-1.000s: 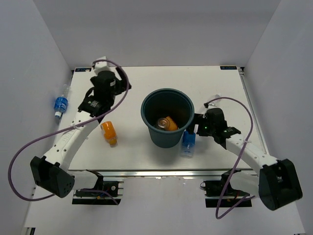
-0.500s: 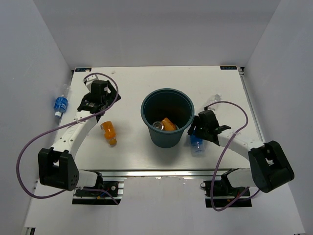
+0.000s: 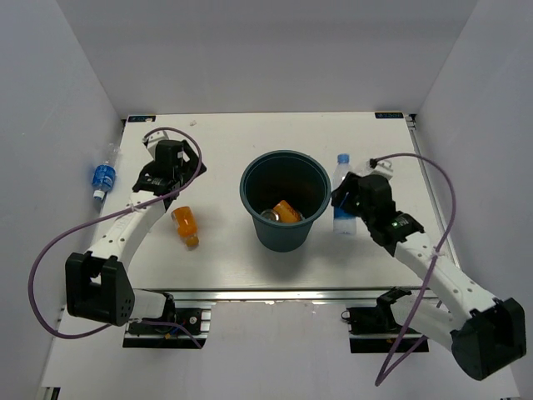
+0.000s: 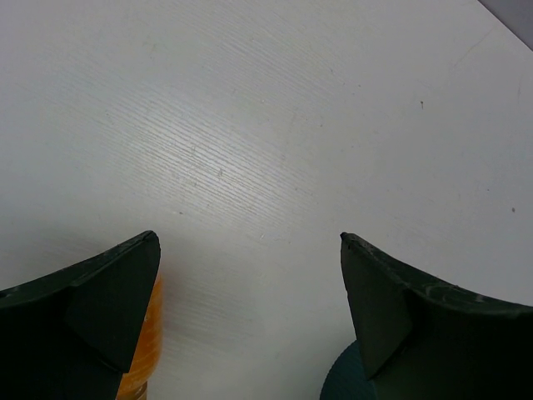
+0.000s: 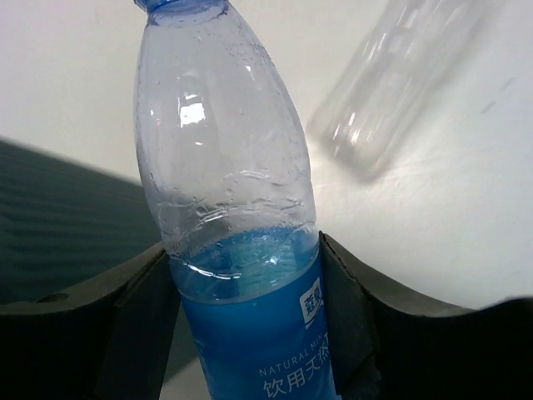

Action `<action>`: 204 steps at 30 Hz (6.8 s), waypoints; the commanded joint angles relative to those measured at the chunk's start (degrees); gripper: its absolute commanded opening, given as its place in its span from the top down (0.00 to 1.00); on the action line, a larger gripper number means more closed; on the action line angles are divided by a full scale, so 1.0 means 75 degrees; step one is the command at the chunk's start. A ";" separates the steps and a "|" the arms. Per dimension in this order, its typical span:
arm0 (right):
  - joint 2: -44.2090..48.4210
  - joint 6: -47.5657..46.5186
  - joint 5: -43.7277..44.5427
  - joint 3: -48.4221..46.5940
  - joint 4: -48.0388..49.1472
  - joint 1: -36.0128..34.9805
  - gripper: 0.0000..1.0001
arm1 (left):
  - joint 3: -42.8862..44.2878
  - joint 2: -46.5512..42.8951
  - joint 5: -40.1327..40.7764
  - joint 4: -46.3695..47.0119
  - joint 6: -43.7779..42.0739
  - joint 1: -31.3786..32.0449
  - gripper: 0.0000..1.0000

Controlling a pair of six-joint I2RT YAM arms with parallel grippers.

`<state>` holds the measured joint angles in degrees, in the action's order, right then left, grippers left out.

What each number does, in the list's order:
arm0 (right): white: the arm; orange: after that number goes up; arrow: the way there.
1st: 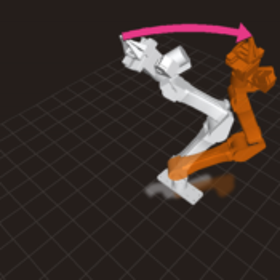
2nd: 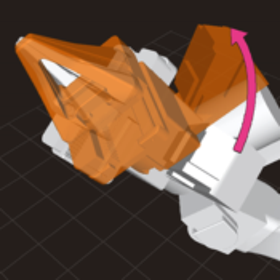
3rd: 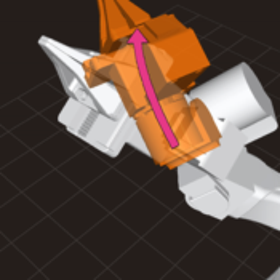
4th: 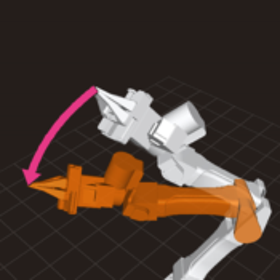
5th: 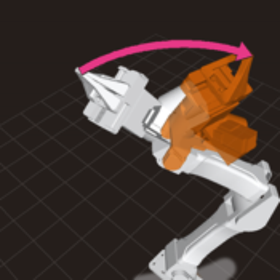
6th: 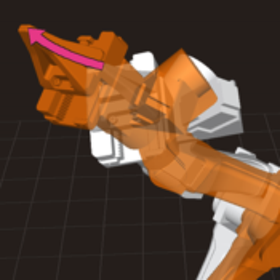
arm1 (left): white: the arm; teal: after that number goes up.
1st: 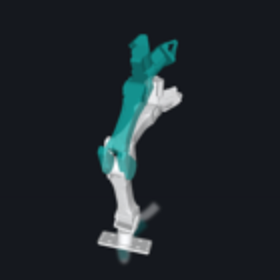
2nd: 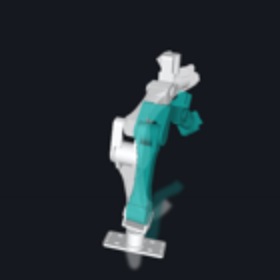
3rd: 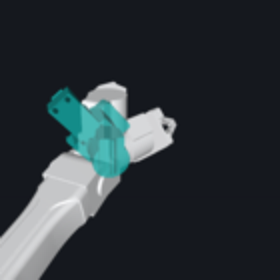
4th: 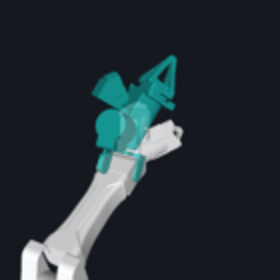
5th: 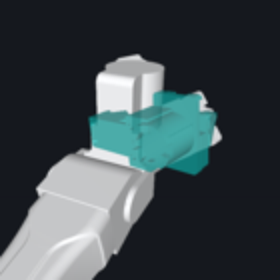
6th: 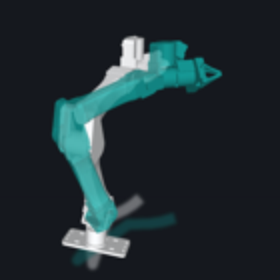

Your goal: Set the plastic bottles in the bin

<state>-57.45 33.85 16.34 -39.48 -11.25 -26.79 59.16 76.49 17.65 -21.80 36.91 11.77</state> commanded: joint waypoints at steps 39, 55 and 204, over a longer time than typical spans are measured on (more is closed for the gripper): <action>-0.1353 -0.2766 -0.1993 -0.4123 0.1511 -0.1175 0.11 | -0.2133 -0.2054 0.0834 -0.1546 0.2052 -0.0198 0.02; 0.1741 -0.1467 0.0328 -0.0467 0.1758 0.0172 0.11 | -0.2626 -0.0110 0.0624 -0.0914 0.2181 -0.0198 0.02; -0.1246 -0.4817 -0.5460 -0.2716 0.2777 -0.1022 0.11 | 0.0572 0.0676 -0.1545 0.0259 -0.0374 -0.1464 0.02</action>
<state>-67.96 -0.69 -23.35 -59.13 7.81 -34.17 59.66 82.08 2.74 -18.55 34.81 1.19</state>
